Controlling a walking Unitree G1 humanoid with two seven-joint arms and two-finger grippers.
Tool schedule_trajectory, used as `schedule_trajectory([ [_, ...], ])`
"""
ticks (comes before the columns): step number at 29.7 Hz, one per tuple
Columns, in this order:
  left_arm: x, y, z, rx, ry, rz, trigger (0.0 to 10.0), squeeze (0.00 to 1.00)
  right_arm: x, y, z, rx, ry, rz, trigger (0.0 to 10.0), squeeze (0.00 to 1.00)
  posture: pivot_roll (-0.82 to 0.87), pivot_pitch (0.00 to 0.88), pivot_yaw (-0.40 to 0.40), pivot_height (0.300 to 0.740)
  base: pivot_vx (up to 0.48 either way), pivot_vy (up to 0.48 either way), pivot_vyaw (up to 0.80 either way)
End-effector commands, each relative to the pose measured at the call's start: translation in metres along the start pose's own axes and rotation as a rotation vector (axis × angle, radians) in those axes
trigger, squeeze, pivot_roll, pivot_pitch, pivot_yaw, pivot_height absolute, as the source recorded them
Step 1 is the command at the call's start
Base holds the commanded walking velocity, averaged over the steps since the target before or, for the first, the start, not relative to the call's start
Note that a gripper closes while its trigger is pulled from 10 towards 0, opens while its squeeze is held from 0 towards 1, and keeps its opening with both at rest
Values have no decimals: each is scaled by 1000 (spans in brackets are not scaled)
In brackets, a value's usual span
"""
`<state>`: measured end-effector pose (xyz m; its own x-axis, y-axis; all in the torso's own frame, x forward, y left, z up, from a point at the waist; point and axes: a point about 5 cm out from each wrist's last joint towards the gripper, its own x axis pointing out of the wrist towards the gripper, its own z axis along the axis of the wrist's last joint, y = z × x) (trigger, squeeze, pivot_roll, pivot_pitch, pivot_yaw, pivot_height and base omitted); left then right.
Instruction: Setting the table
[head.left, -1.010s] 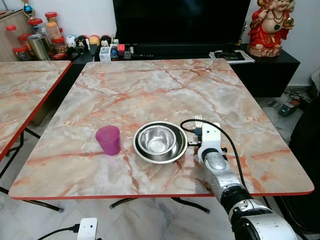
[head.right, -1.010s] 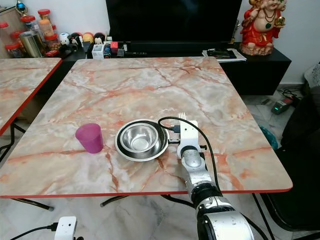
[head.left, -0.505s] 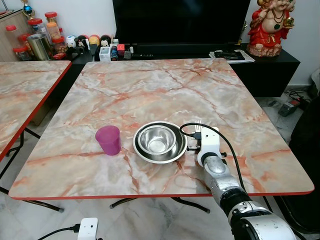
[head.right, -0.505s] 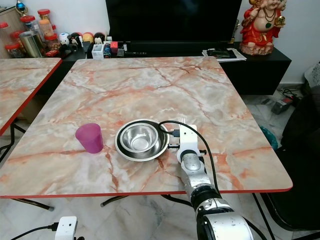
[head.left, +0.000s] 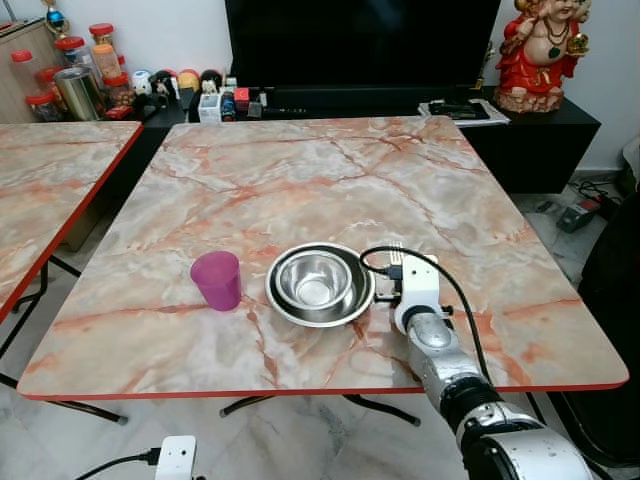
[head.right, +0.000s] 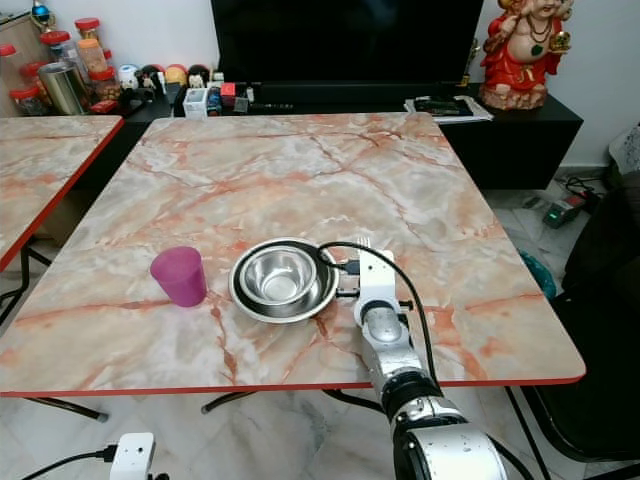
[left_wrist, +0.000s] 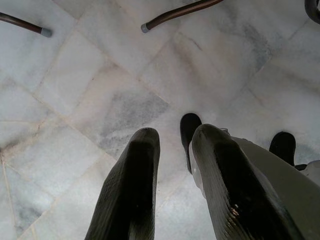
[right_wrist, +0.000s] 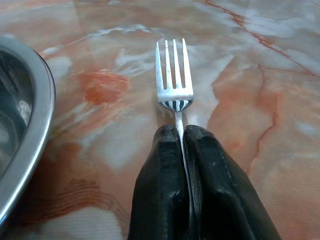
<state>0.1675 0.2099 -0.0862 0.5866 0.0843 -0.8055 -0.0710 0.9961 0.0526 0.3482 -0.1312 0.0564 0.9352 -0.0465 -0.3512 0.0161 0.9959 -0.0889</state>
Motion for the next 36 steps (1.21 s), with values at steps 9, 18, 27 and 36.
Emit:
schedule_trajectory([
  [9,0,3,2,-7,5,2,10000,0,-1,2,-7,27,35,-5,10000,0,2,0,24,740,0,0,0],
  [18,1,3,3,-5,2,1,10000,0,-1,2,-9,48,44,-9,10000,0,2,0,25,740,0,0,0],
  [27,1,2,4,-3,0,-1,10000,0,-2,2,-9,56,42,-10,10000,0,3,0,26,740,0,0,0],
  [36,1,4,3,-3,3,3,10000,0,-1,2,-6,60,30,-8,10000,1000,3,0,26,740,0,0,0],
])
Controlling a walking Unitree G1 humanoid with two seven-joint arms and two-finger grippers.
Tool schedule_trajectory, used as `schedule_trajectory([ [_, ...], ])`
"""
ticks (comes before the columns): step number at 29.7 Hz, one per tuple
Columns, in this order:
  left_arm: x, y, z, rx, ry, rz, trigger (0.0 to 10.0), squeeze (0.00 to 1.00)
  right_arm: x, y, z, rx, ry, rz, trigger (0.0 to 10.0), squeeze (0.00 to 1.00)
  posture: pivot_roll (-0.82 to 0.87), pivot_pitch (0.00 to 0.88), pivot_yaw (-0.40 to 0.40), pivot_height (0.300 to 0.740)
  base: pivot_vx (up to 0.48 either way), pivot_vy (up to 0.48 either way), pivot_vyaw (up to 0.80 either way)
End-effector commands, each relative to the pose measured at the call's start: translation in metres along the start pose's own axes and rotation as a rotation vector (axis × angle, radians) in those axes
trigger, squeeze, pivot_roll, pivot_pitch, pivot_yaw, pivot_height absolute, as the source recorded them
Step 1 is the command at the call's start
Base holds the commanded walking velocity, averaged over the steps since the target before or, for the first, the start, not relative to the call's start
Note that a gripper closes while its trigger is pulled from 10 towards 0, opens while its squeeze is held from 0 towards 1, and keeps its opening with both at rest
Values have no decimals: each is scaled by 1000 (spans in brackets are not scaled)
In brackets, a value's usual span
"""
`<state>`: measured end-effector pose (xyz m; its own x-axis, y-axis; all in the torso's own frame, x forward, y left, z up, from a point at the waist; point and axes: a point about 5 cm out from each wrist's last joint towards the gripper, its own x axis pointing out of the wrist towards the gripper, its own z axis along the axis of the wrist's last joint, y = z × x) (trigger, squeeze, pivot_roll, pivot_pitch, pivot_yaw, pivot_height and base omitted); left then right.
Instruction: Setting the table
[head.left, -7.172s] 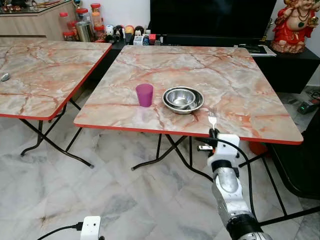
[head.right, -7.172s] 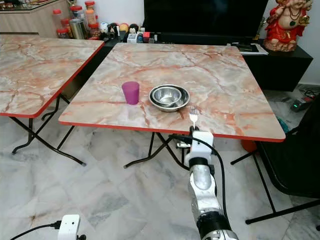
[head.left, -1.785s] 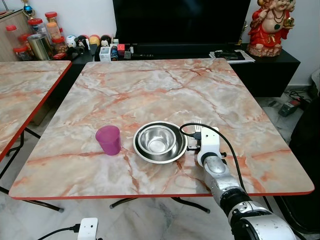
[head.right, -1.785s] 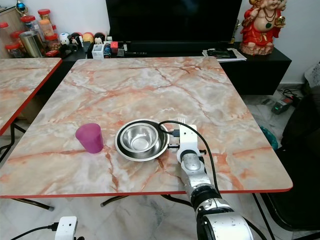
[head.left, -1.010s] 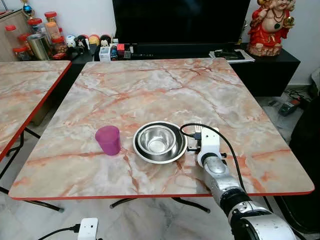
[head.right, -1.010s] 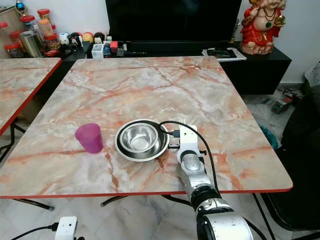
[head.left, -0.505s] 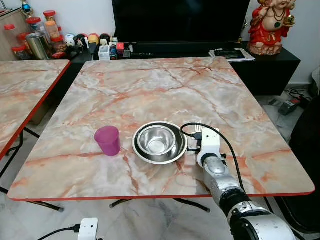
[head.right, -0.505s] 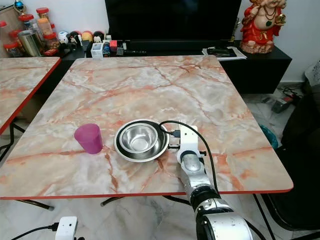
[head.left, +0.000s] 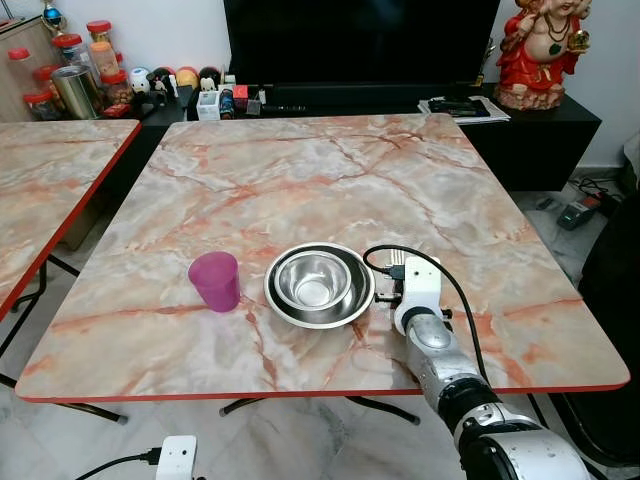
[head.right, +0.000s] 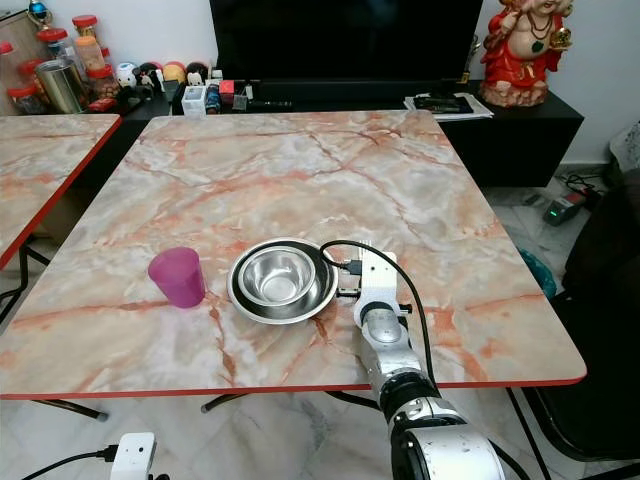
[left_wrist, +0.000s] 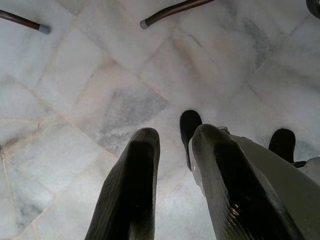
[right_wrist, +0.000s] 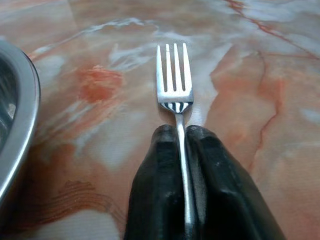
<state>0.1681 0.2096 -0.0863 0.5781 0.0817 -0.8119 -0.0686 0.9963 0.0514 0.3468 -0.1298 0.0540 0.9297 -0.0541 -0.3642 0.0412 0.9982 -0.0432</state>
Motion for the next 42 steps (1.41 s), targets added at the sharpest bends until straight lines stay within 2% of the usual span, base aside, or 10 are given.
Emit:
schedule_trajectory([
  [1,0,4,3,-4,-7,6,10000,0,0,0,-3,8,16,-2,10000,1000,3,0,26,740,0,0,0],
  [22,1,3,4,-2,-9,3,10000,0,0,-1,2,-5,-19,-4,10000,1000,3,0,26,740,0,0,0],
  [23,1,3,5,-3,-9,3,10000,0,1,-2,7,-12,-48,-4,10000,663,2,0,26,740,0,0,0],
  [24,1,3,5,-3,-9,3,10000,0,1,-2,7,-12,-48,-4,10000,663,2,0,26,740,0,0,0],
  [25,1,2,5,-4,-10,3,10000,0,1,-2,11,-12,-76,-2,10000,0,2,0,26,740,0,0,0],
  [26,1,2,5,-4,-11,2,10000,0,1,-2,16,-2,-112,-1,10000,0,-1,0,28,740,0,0,0],
  [42,1,1,7,-3,-19,5,10000,0,-2,-8,38,56,-287,-20,10000,0,-3,0,26,740,0,0,0],
])
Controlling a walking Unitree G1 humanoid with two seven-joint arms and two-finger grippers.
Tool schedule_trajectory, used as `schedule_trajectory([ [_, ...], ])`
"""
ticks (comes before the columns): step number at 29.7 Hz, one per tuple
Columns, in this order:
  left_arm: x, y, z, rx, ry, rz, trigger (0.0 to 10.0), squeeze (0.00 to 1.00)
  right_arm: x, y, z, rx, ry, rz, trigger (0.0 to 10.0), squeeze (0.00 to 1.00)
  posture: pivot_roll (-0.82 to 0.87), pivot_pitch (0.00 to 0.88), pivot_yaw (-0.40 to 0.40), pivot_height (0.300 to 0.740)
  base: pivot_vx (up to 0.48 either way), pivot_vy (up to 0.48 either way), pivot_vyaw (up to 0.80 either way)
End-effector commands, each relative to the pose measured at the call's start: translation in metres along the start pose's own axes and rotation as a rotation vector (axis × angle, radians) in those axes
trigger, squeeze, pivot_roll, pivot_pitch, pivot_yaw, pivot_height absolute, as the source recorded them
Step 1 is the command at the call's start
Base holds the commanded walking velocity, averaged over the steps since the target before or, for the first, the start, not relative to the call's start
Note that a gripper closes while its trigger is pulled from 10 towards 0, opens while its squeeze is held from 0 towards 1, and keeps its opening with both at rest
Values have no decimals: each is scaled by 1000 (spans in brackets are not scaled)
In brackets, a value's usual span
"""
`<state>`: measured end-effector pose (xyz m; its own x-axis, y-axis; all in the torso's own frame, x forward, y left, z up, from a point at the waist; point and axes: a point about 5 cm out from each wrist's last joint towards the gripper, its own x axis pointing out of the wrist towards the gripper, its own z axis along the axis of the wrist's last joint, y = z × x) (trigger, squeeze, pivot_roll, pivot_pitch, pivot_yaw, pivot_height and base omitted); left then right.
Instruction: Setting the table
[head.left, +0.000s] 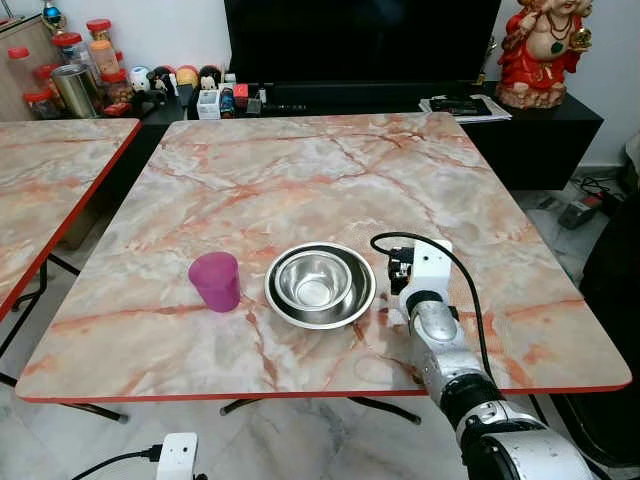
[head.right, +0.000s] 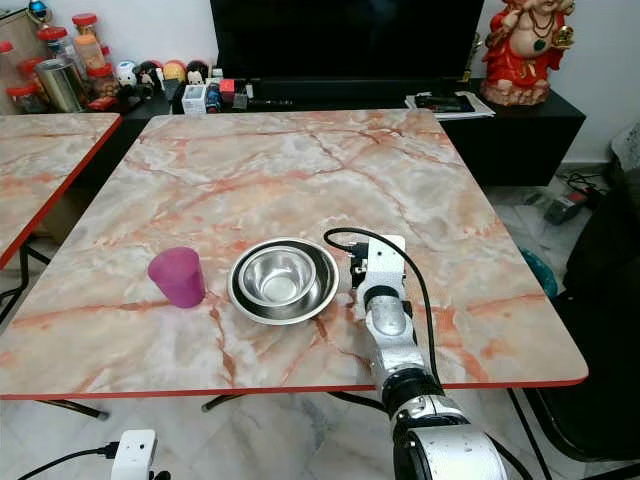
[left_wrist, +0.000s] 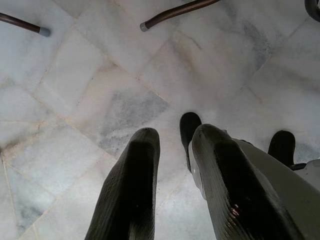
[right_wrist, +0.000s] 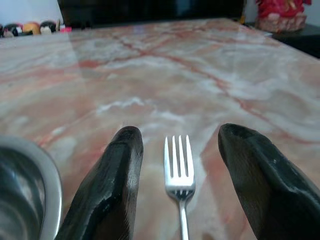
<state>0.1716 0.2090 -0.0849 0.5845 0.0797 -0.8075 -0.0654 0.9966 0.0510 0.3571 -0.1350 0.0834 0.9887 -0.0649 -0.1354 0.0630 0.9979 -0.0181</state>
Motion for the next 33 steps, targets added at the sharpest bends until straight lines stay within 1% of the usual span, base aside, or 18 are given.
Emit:
schedule_trajectory([
  [1,0,2,3,-5,-11,7,10000,0,0,-2,7,26,-50,-8,10000,0,-3,0,26,740,0,0,0],
  [4,0,5,5,3,-18,24,10000,0,1,-3,19,56,-134,-22,10000,0,-4,0,25,740,0,0,0],
  [6,0,6,5,6,-17,30,10000,0,1,-3,22,57,-155,-27,10000,0,-4,0,25,740,0,0,0],
  [8,0,6,5,8,-17,34,10000,0,1,-3,28,50,-200,-29,10000,0,-4,0,25,740,0,0,0],
  [12,0,7,3,3,-10,44,10000,0,0,1,41,38,-280,4,10000,0,-7,0,22,740,0,0,0],
  [14,0,7,3,0,-8,46,10000,0,1,3,42,34,-287,10,10000,0,-7,0,21,740,0,195,0],
  [22,1,7,7,-11,-29,46,10000,0,-1,10,44,29,-308,39,10000,0,-4,0,19,740,0,480,0],
  [33,1,7,10,-19,-42,47,10000,0,-1,13,49,23,-334,51,10000,0,-4,0,20,740,0,480,0],
])
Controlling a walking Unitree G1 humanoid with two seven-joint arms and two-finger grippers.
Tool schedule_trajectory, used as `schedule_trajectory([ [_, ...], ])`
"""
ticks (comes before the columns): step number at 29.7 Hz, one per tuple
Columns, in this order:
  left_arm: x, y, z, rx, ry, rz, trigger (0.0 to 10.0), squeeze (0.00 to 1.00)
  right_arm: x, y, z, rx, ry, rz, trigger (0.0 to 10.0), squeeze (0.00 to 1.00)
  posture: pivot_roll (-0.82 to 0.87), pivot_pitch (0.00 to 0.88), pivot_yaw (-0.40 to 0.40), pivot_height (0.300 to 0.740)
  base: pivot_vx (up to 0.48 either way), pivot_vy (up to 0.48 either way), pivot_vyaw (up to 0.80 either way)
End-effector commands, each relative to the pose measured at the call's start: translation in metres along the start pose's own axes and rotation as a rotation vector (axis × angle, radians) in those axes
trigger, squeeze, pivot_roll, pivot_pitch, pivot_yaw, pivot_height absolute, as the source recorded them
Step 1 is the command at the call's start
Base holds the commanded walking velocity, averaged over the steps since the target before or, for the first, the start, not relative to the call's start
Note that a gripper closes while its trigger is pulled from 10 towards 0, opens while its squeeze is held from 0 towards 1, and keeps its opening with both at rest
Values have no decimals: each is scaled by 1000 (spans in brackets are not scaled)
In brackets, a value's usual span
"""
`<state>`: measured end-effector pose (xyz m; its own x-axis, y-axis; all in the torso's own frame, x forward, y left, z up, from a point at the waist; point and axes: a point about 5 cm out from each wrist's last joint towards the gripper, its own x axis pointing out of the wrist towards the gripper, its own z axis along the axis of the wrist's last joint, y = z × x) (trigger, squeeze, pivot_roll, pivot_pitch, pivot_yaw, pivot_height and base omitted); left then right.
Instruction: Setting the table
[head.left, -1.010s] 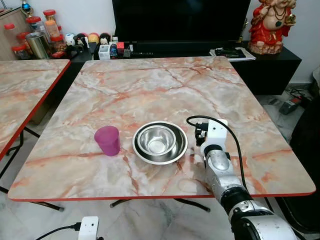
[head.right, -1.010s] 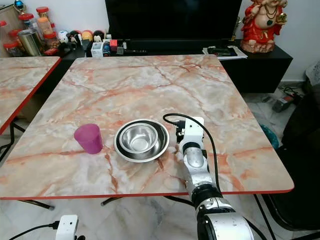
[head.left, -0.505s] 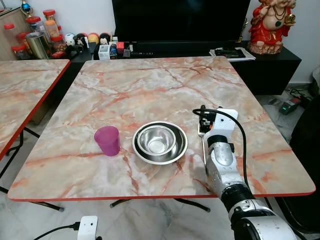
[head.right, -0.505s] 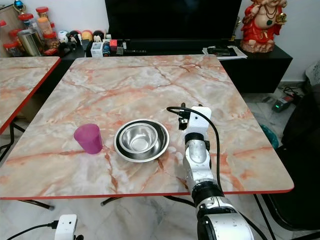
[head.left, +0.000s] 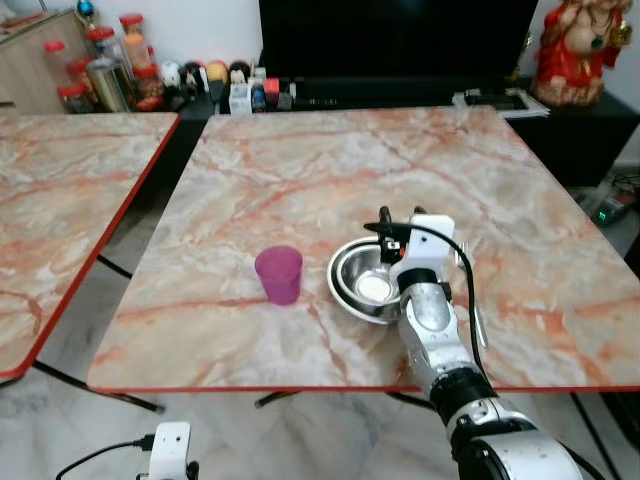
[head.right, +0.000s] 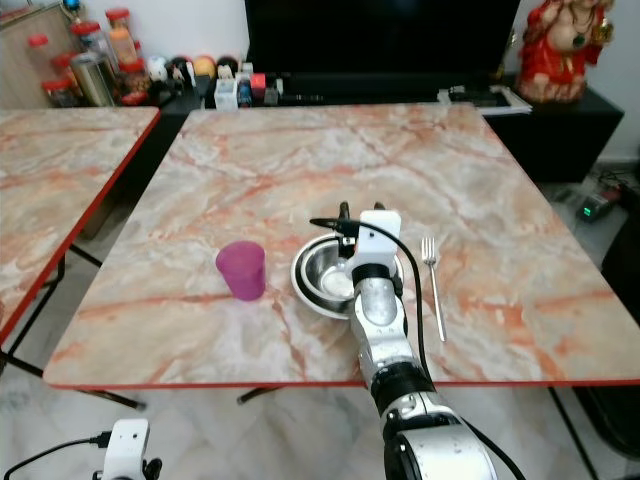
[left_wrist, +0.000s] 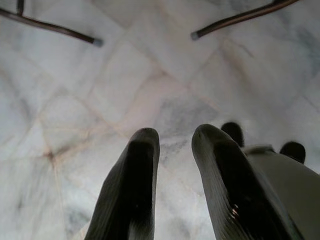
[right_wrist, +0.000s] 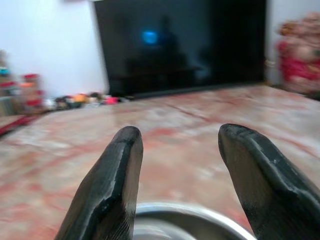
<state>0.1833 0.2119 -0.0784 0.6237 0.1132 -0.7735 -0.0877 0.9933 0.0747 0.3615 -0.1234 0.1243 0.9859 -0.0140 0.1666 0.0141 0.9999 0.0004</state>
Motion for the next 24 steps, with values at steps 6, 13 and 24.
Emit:
schedule_trajectory([
  [6,-1,4,-3,-25,6,18,10000,0,4,4,9,3,-39,5,10000,0,-3,0,20,740,0,480,0],
  [13,-1,4,-3,-33,1,21,10000,0,4,11,11,11,-49,27,10000,0,-2,0,18,740,0,480,0],
  [24,-2,5,-5,-58,1,37,10000,0,1,21,10,15,-48,66,10000,0,4,0,1,740,0,480,0],
])
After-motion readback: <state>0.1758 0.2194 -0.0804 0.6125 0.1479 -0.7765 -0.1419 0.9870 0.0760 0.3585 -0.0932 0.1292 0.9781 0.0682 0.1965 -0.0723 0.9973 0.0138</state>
